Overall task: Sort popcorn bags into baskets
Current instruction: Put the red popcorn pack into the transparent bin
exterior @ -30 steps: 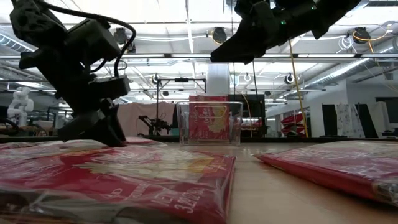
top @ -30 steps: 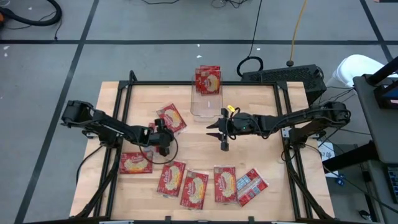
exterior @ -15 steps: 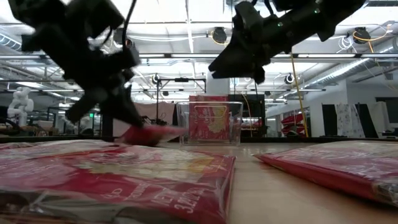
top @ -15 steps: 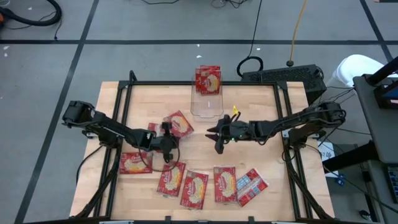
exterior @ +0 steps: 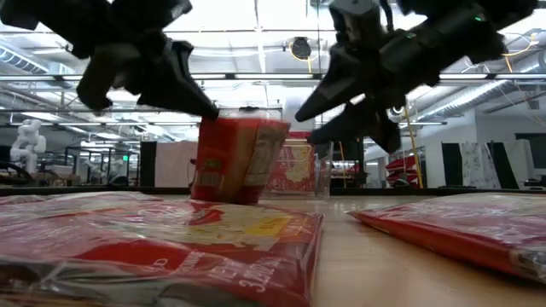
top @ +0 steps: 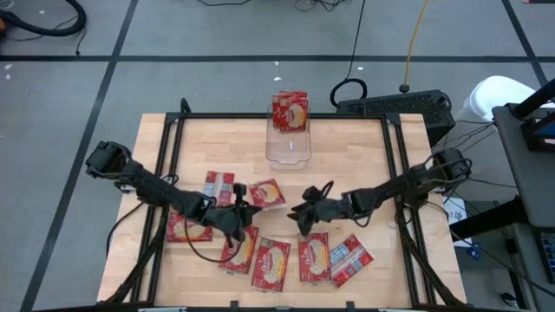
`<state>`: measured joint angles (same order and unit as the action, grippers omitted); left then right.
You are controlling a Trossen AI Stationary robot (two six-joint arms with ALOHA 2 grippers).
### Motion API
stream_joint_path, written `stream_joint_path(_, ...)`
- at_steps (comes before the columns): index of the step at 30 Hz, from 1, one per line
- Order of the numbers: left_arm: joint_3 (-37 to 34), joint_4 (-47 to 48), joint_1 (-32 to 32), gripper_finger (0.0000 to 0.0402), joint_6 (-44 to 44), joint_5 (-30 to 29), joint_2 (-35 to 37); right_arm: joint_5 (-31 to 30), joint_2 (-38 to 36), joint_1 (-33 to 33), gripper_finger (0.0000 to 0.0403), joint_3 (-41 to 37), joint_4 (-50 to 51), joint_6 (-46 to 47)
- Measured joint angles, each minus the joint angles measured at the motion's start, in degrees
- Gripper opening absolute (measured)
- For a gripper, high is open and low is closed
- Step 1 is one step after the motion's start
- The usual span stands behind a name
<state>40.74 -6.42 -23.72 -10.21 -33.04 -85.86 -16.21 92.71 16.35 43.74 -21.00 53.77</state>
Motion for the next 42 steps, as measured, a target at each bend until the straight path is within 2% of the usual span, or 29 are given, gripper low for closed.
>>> stream_joint_path(7, 0.0, -3.3, -1.6, 0.0002, 0.4, 0.0, 0.0, 2.9, 1.7, 1.8, 0.0227, -5.4, -11.5, 0.6)
stream_joint_path(12, 0.0, -4.9, -2.7, 0.0002, 0.2, 0.0, 0.0, 2.9, 1.6, 0.3, 0.0253, -9.3, -16.6, -2.3)
stream_joint_path(16, 0.0, -6.1, -3.4, 0.0003, 0.1, 0.0, 0.0, 2.0, 1.6, -0.7, 0.0258, -9.7, -15.2, -19.7)
stream_joint_path(20, 0.0, -7.4, -3.5, 0.0002, -0.7, 0.0, 0.0, -4.3, 1.6, -0.5, 0.0258, -9.7, -15.1, -40.7)
stream_joint_path(23, 0.0, -7.8, -3.5, 0.0004, -1.8, 0.0, 0.0, -8.5, 1.6, -1.1, 0.0258, -9.7, -15.8, -50.4)
stream_joint_path(26, 0.0, -7.9, -3.5, 0.0003, -2.5, 0.0, 0.0, -5.7, 1.6, -2.7, 0.0258, -9.7, -17.6, -56.7)
stream_joint_path(29, 0.0, -9.0, -3.5, 0.0003, -2.9, 0.1, 0.0, 1.3, 2.6, -4.0, 0.0247, -9.6, -21.4, -59.0)
stream_joint_path(36, 0.0, -10.4, -3.0, 0.0003, -5.1, 1.8, 0.0, 4.0, 8.9, -4.4, 0.0184, -9.6, -32.9, -69.5)
stream_joint_path(42, 0.0, -10.8, -2.2, 0.0027, -2.8, 1.9, 0.0, 4.2, 12.6, -4.4, 0.0088, -9.6, -40.1, -77.3)
